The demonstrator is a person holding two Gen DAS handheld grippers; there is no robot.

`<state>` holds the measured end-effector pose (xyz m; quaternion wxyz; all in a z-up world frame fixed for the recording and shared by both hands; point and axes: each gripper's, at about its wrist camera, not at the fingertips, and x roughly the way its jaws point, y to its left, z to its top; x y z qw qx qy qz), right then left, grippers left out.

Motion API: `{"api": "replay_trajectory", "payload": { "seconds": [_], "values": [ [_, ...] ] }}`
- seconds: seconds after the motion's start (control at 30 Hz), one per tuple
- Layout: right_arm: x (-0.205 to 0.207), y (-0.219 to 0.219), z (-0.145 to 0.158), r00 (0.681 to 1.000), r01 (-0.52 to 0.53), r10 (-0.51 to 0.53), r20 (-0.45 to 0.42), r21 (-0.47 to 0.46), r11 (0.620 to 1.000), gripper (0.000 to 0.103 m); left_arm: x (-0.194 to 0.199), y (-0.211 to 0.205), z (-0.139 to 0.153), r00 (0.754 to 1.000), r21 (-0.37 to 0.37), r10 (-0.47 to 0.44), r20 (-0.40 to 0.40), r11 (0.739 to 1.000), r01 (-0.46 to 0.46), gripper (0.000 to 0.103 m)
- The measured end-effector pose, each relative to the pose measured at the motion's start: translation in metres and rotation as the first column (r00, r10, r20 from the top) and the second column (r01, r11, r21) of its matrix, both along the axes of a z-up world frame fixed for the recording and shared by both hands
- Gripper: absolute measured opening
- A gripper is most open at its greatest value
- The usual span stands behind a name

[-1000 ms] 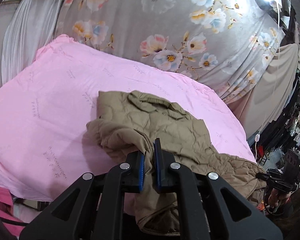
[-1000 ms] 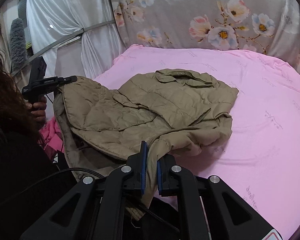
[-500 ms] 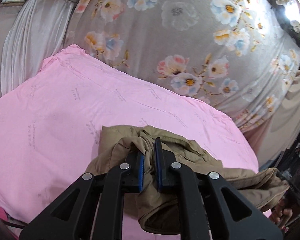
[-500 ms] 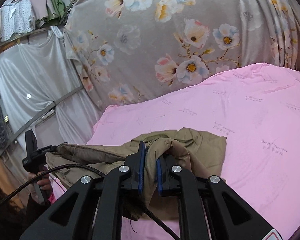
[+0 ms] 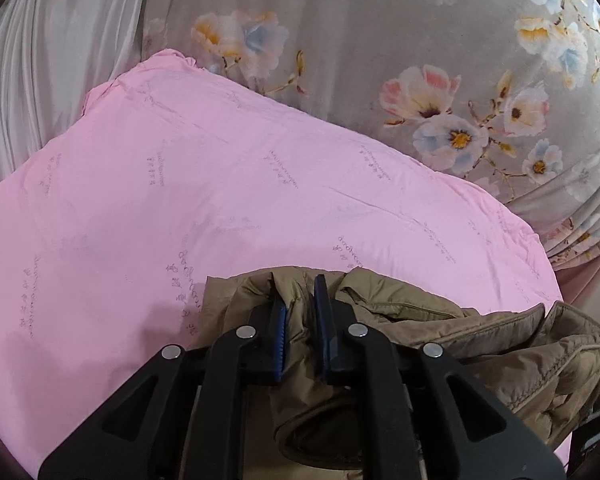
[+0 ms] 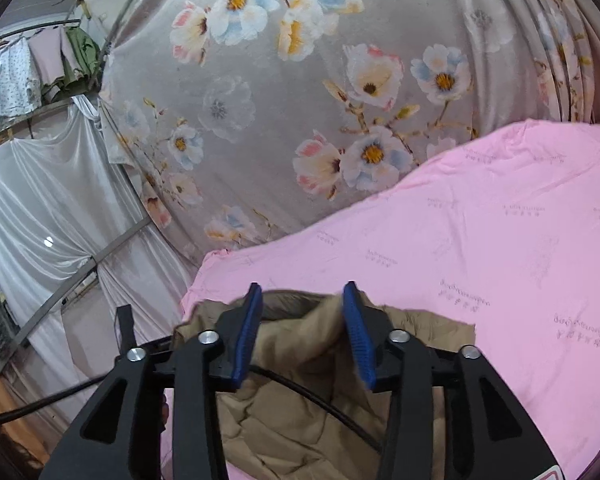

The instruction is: Fold large clothes

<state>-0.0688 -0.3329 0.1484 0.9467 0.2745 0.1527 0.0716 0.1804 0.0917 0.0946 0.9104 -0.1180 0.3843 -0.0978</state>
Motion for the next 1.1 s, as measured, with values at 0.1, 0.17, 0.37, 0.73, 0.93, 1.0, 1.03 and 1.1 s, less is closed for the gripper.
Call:
{"api": "replay_trajectory", "payload": {
  "seconds": [0.1, 0.17, 0.37, 0.73, 0.93, 1.0, 1.03, 1.1],
  "values": [
    [-0.031, 0.014, 0.027, 0.994, 0.021, -0.011, 0.107, -0.095, 0.995, 0.064, -0.005, 0.006, 0.010, 0.999, -0.044, 0.007, 0.038, 0.999, -0.005, 0.023],
    [-0.041, 0.028, 0.037, 0.993, 0.069, -0.048, 0.106, -0.205, 0.976, 0.064, -0.012, 0.006, 0.023, 0.995, -0.010, 0.044, 0.095, 0.999, -0.043, 0.028],
    [-0.020, 0.059, 0.012, 0.996, 0.082, -0.084, 0.010, -0.369, 0.926, 0.054, -0.030, 0.011, 0.065, 0.951, 0.087, 0.149, 0.272, 0.980, -0.178, 0.057],
    [0.089, 0.087, -0.057, 0.972, 0.078, -0.172, -0.158, -0.473, 0.877, 0.023, -0.007, -0.074, -0.016, 0.998, 0.253, -0.020, 0.061, 0.968, 0.004, 0.057],
    [0.148, 0.077, -0.078, 0.951, 0.067, -0.194, -0.241, -0.451, 0.890, 0.019, 0.023, -0.091, -0.040, 1.000, 0.281, -0.010, 0.008, 0.960, 0.007, 0.057],
    [0.164, 0.074, -0.086, 0.939, 0.067, -0.213, -0.270, -0.462, 0.884, 0.018, 0.033, -0.094, -0.047, 1.000, 0.293, -0.004, -0.006, 0.956, 0.006, 0.057],
    [0.171, 0.072, -0.092, 0.931, 0.066, -0.223, -0.289, -0.468, 0.881, 0.018, 0.036, -0.095, -0.050, 1.000, 0.297, -0.001, -0.010, 0.955, 0.004, 0.057],
    [0.184, 0.065, -0.106, 0.910, 0.062, -0.245, -0.333, -0.476, 0.877, 0.017, 0.044, -0.095, -0.056, 1.000, 0.304, 0.006, -0.024, 0.953, 0.002, 0.057]
  ]
}}
